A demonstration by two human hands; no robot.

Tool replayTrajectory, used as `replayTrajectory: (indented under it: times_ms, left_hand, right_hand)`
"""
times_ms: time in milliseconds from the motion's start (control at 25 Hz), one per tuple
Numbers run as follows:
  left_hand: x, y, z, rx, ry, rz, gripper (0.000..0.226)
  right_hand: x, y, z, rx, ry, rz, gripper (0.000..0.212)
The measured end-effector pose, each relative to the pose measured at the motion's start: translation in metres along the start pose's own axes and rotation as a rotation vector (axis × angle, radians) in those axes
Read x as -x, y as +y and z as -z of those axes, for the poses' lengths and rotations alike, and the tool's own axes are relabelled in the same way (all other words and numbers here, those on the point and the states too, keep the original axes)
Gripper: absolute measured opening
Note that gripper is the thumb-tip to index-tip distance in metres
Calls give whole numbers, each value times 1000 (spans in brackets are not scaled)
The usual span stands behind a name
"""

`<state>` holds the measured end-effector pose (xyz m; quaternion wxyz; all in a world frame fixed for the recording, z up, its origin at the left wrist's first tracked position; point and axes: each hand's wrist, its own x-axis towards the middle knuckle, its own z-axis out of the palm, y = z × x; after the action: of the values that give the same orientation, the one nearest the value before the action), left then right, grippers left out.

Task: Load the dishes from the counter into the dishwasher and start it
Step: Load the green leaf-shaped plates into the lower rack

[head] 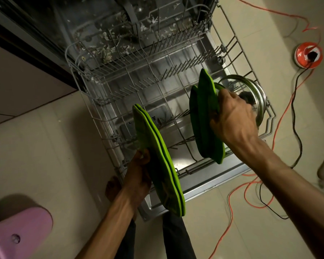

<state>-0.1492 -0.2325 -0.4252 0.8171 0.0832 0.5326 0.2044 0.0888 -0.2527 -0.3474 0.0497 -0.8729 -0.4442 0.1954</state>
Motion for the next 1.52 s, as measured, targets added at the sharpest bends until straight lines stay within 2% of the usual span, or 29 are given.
replayTrajectory:
  times_ms: [80,120,240,320,400,520,600,800,880,920,1040,1160,1200,1280,1400,1520]
  left_hand:
    - [1,-1,0,15,30,2,23]
    - [2,0,-2,26,26,6,31]
    - [4,0,-3,44,7,-5,72]
    - [4,0,-2,57,1,-3,79]
    - [4,0,-2,62,-9,4,68]
    - [7,3,-2,53,-6,25,25]
    - [9,4,-3,58,23,15,13]
    - [8,2,-3,64,23,-6,9]
    - [7,1,-4,49,8,10,52]
    - [6,1,-5,49,7,23,61]
    - [5,-2,-4,57,23,11,41]
    - [3,-1,-3,44,-9,3,63]
    - [3,-1,-2,32,-15,2,54]
    - [1,-1,-2,29,23,10,10]
    - [-4,-2,0,3,45,23,22]
    - [-5,0,-1,0,46,30,21]
  right_hand:
    - [-6,0,-4,12,-18,-5,41]
    - [-8,-1,-6,19,-28,-8,41]
    - [-15,0,-14,42,-33,-5,38]
    - [-20,0,-21,42,-25,0,33]
    - [-25,-1,-28,69,-31,-8,31]
    - [-27,-3,-35,104,-68,-35,35]
    - [-25,-4,-39,106,-79,-37,40]
    - [-19,-3,-50,112,-121,-41,27]
    - [-16,-2,-53,132,-143,-57,32]
    - [-16,-3,-53,139,-146,-65,34]
    - [-13,-6,-53,189,-157,-52,35]
    - [-11,-5,-54,233,-156,-28,30]
    - [-11,-4,-54,243,-152,-26,30]
    - [-12,-2,-55,277,-160,-25,29]
    - [-10,-2,-52,230,-130,-56,30]
    - [2,-7,-46,0,19,-55,40]
